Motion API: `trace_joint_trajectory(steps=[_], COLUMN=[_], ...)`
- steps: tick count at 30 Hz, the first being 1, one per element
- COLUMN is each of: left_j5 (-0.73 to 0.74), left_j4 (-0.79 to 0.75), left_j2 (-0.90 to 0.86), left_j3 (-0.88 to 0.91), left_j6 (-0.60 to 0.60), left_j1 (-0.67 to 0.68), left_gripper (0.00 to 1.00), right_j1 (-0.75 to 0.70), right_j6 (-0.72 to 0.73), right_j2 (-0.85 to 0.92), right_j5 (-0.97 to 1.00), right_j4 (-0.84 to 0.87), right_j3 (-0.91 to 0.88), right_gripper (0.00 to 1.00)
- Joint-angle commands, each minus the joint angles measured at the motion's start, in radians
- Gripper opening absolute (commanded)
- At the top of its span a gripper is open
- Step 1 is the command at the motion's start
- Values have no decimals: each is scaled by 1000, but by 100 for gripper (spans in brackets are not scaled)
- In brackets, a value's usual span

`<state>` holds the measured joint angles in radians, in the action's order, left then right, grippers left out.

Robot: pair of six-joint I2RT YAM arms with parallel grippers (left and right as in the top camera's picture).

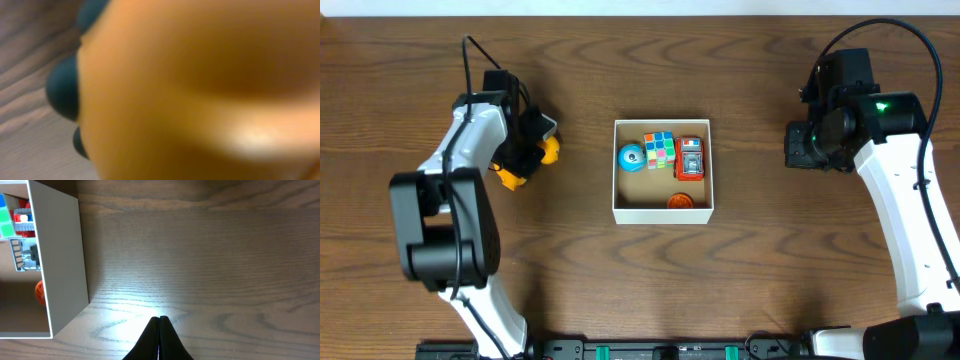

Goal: Pack container
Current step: 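Carry the yellow dinosaur right and lower it into the box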

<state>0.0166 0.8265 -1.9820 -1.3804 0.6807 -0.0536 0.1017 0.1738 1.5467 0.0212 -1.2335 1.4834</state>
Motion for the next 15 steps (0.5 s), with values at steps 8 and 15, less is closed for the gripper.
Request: trace_joint_trajectory(steps=[8,15], left_j5=[60,115], left_j4=[9,5], left_j2=[441,510], left_j3=[-6,-6], left_j6=[-85,-92], left_j1=[196,468], left_gripper=[6,6], right_j1=[-2,-2], right_j6=[-14,-3], right_j2=[4,4], right_j5=[-3,-3], right_j4=[0,3], right_j3=[-5,-5], right_gripper=[2,2])
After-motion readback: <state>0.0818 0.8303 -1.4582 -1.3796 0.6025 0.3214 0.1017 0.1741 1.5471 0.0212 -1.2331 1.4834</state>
